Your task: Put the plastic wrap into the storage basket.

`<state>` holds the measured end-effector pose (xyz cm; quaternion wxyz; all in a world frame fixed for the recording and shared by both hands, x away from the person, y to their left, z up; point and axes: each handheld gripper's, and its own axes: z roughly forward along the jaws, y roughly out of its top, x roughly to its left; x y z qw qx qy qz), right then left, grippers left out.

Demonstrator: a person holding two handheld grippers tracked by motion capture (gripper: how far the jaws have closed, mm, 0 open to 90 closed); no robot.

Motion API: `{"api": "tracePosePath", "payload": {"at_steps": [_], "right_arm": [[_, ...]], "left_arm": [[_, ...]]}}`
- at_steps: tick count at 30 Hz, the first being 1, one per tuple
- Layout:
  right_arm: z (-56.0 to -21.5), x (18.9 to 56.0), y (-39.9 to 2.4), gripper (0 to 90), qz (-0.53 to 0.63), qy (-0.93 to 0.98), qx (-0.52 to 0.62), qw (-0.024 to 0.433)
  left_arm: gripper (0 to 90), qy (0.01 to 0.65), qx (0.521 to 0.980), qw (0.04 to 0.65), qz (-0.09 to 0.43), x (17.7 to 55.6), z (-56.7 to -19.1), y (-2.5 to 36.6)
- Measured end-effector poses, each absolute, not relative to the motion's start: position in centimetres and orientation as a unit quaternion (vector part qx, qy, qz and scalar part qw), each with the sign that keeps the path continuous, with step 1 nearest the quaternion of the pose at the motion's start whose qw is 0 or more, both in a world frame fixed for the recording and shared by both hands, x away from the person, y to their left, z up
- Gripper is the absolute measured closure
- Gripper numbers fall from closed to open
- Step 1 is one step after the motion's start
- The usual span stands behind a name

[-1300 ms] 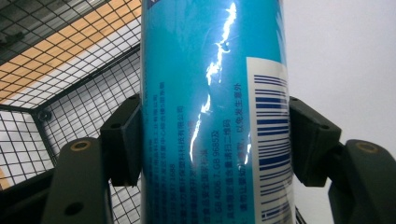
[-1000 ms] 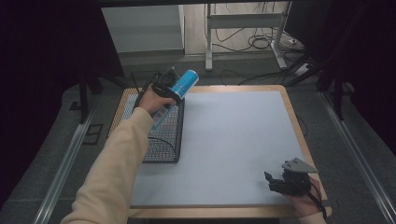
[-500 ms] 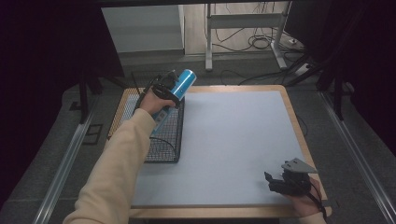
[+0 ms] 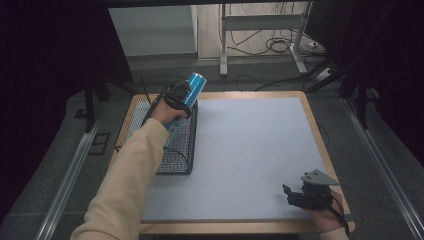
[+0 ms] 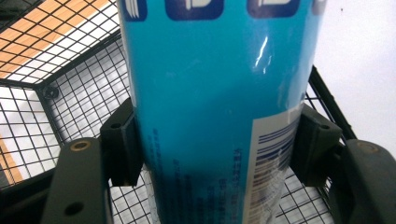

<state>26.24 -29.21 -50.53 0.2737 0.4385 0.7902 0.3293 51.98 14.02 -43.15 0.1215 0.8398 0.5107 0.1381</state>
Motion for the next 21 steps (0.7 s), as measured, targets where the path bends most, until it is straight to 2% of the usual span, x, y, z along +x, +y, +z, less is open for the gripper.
{"api": "tracePosePath", "payload": {"at_steps": [21], "right_arm": [[-50.55,26.22,-29.17,14.5,0.328,0.791,0.438,0.274]], "left_arm": [[30.7,0.516,0.836,0.119,0.143,52.34,-43.50,14.32]]}}
